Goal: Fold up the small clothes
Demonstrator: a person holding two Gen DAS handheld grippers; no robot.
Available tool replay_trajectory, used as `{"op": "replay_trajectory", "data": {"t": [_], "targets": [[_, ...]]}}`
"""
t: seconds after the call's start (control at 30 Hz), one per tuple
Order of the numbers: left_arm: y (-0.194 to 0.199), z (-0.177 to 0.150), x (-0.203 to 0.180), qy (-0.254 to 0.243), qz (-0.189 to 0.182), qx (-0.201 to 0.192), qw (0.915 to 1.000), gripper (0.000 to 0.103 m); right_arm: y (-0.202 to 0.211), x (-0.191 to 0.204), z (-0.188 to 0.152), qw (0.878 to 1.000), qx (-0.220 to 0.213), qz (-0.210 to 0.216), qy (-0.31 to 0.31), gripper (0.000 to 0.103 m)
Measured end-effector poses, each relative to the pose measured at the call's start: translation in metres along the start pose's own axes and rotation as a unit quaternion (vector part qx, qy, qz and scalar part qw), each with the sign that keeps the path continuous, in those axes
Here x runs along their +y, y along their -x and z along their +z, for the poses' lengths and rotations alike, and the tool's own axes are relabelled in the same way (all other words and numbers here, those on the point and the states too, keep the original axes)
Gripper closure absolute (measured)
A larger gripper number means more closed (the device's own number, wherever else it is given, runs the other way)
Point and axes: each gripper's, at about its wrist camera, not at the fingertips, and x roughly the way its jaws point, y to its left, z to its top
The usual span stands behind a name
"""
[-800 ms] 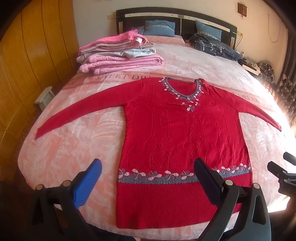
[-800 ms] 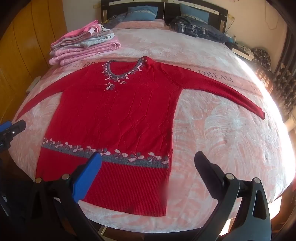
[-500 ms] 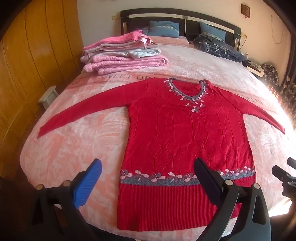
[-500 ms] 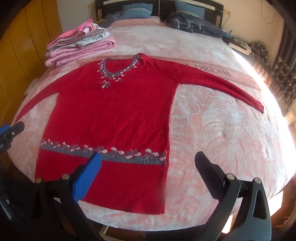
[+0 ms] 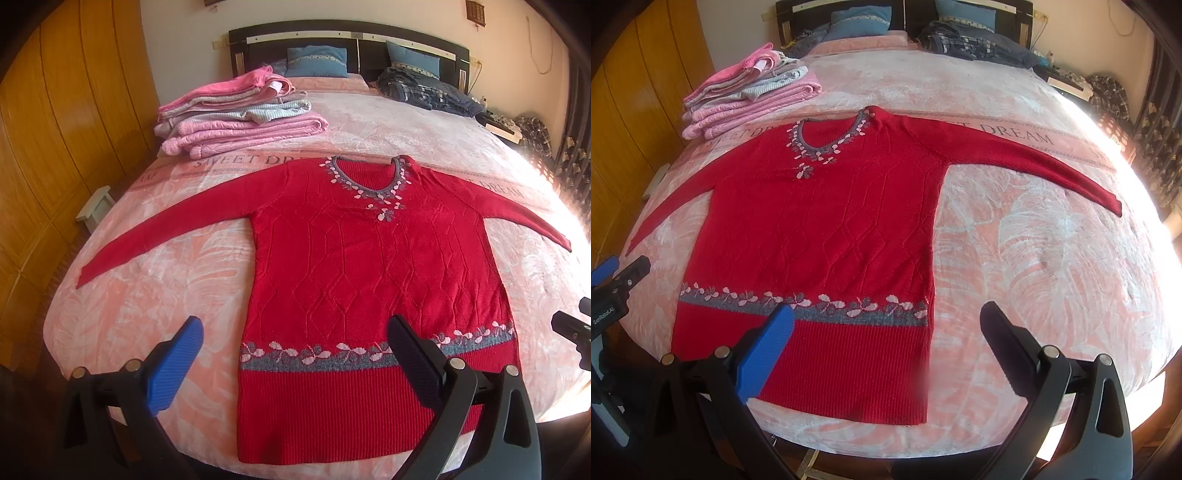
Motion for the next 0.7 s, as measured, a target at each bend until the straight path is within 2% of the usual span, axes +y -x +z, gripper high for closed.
{"op": "replay_trajectory", "data": {"t": [0.7], "targets": [[-0.0028, -0.0026, -0.0021, -0.002, -0.002, -0.002, 1.0000, 0.004, 0.0008, -0.0053, 0.0016, 1.000, -0.002, 0.001, -0.015, 0.003]]}}
